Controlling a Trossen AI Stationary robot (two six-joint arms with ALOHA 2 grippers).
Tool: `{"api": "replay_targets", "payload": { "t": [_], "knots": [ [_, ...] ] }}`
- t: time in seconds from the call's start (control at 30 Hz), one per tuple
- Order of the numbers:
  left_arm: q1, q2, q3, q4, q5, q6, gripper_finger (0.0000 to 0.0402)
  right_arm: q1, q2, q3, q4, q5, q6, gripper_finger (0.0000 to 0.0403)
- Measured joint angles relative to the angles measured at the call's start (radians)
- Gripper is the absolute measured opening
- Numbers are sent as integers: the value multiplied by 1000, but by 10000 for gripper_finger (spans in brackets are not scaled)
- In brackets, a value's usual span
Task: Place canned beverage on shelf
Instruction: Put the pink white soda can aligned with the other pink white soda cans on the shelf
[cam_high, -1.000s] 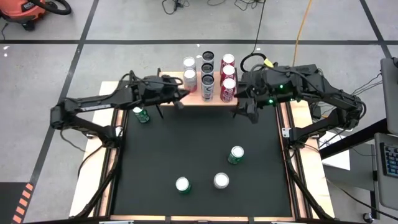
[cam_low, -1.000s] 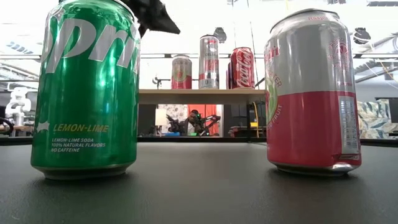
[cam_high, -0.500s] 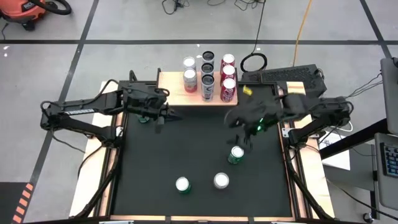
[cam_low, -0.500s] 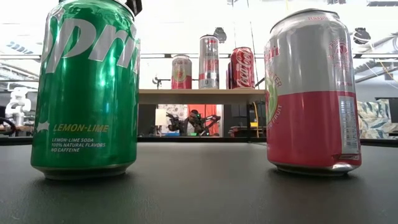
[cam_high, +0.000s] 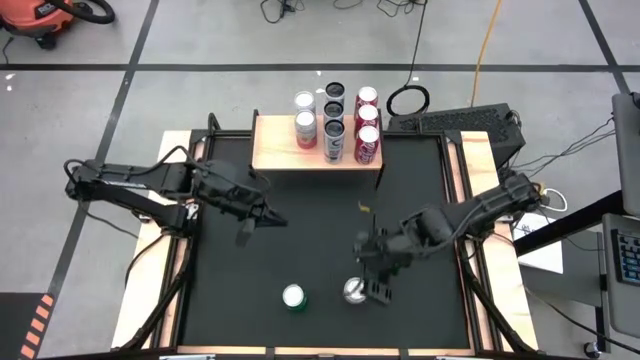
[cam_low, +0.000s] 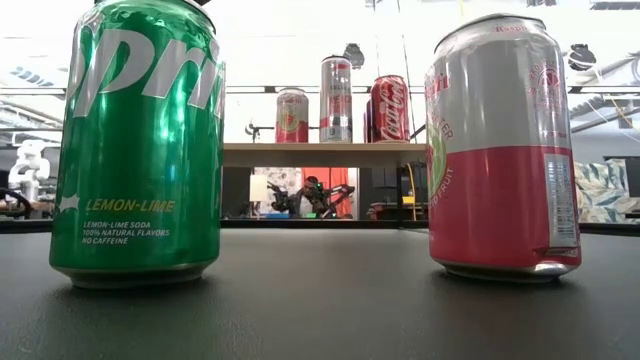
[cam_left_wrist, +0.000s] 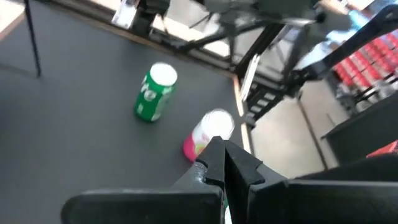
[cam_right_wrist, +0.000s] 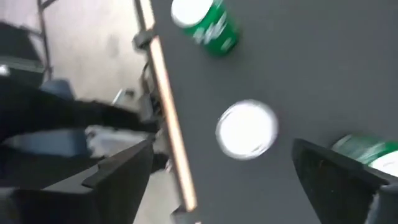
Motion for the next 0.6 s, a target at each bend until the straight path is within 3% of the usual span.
{"api": "replay_targets", "payload": {
  "t": [0.3,0.6],
  "knots": [
    [-81,0,0,-127,-128,-1,1,82,15,0,-6,-18,60,381],
    [-134,0,0,-125,-225,-99,1,127,15,0,-31,178,21,380]
  ]
}}
